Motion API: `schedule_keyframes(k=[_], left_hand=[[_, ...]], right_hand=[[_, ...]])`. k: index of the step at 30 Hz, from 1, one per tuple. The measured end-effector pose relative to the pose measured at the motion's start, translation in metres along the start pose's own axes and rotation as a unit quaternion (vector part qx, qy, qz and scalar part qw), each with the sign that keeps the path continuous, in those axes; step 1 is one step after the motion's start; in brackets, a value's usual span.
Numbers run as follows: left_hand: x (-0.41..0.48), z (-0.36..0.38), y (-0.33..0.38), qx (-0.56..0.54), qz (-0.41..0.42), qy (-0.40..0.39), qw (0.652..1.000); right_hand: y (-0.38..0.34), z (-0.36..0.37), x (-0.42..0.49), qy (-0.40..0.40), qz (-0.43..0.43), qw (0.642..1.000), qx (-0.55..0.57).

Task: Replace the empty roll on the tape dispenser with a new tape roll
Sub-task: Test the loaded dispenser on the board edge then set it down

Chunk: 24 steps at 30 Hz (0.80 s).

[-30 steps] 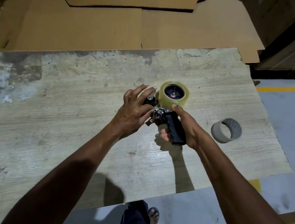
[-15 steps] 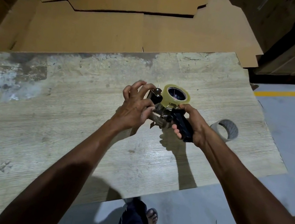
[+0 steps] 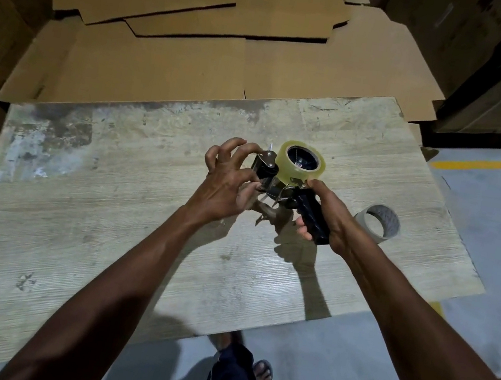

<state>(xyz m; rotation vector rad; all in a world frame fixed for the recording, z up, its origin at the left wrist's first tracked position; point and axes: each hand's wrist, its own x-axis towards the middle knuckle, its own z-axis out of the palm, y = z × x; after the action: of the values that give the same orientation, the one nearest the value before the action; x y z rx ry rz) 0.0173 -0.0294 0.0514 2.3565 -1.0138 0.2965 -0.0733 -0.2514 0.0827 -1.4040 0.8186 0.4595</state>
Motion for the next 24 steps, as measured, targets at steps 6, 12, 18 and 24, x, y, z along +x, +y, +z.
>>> schedule_keyframes(k=[6,12,18,24], left_hand=[[-0.004,-0.006,0.011,-0.051,-0.037,0.010,0.998],[0.007,-0.030,0.006,-0.042,-0.062,-0.045,0.996],[0.021,-0.049,0.000,0.004,-0.058,-0.078,0.995],[0.037,-0.066,0.003,0.035,-0.025,-0.108,0.993]], right_hand=[[-0.004,-0.006,-0.005,0.027,-0.002,0.999,0.019],[-0.003,-0.014,-0.015,0.020,0.016,1.000,0.008],[0.000,-0.010,-0.027,-0.007,0.014,1.000,0.005],[0.003,-0.014,-0.033,-0.036,0.029,0.999,0.004]])
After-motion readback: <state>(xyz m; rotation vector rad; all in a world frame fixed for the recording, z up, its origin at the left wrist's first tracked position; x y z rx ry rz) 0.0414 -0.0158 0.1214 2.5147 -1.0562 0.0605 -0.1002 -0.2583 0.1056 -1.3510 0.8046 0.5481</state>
